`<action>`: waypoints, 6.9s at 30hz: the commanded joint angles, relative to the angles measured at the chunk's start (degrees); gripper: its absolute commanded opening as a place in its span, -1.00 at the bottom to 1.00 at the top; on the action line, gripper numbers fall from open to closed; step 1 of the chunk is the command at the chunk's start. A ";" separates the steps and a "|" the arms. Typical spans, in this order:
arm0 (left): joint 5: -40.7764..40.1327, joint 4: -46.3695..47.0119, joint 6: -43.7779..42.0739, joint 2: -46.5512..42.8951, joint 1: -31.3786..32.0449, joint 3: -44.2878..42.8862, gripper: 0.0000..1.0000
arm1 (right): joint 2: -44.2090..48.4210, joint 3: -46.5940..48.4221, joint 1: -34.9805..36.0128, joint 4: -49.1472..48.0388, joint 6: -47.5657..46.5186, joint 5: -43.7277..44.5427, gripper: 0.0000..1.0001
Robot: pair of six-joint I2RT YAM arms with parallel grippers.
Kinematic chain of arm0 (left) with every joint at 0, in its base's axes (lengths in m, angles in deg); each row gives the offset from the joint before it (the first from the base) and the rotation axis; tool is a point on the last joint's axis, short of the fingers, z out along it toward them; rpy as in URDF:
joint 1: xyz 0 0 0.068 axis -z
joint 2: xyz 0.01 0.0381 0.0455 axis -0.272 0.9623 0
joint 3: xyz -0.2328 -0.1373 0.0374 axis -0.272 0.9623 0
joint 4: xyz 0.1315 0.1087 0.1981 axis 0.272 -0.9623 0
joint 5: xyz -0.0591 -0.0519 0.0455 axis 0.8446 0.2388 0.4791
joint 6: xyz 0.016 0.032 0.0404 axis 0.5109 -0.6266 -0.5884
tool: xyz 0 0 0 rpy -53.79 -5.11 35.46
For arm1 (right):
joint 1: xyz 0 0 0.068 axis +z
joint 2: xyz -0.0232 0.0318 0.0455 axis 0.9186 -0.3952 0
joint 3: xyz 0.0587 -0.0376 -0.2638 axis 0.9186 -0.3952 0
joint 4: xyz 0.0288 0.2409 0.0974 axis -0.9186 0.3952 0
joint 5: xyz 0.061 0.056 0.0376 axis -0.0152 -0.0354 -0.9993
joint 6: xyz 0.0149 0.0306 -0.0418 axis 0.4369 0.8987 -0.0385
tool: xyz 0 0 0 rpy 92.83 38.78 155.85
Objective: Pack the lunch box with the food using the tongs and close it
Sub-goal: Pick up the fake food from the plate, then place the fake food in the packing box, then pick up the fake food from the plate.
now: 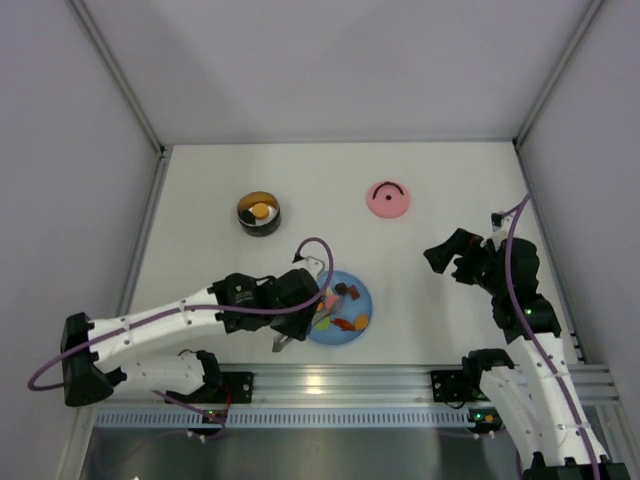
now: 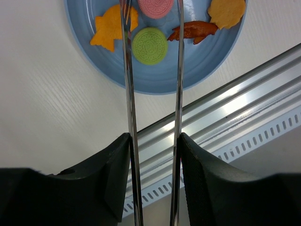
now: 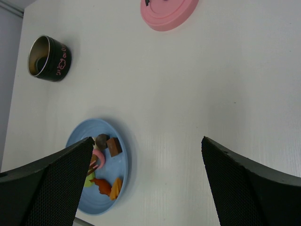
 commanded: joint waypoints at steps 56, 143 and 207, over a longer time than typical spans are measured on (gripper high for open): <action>-1.28 -2.60 -2.75 -0.13 1.20 -7.35 -0.52 | 1.15 1.95 -0.85 0.11 -1.22 1.38 0.92; 2.42 2.14 -6.18 0.48 -9.36 -7.97 -0.07 | 0.10 2.56 -0.94 0.02 -1.05 0.59 0.92; -1.80 6.10 -2.05 12.09 -1.70 -9.55 -0.05 | 0.80 2.04 -0.85 1.16 -3.24 1.91 0.92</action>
